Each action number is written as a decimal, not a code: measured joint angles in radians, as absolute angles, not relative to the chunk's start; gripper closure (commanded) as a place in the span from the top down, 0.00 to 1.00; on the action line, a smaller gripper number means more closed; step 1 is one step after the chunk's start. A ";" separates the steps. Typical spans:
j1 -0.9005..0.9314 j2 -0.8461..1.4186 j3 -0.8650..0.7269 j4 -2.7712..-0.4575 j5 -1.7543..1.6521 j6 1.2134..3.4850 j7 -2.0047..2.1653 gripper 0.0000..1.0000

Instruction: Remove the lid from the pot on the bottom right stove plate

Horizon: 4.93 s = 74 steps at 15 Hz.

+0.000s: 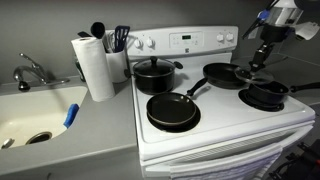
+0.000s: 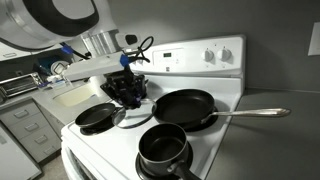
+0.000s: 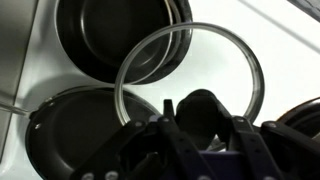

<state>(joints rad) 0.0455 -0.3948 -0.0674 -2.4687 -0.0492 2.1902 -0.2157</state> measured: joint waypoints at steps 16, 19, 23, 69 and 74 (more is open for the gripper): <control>0.123 -0.129 0.166 -2.334 -0.036 2.244 0.309 0.15; 0.130 -0.109 0.179 -2.355 -0.038 2.245 0.392 0.15; 0.129 -0.106 0.179 -2.408 -0.042 2.272 0.494 0.15; 0.101 -0.079 0.123 -2.495 0.157 2.343 0.617 0.98; 0.101 -0.055 0.123 -2.484 0.125 2.312 0.616 1.00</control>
<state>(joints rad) 0.1008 -0.0553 0.1229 -2.4841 0.1252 2.3123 0.6161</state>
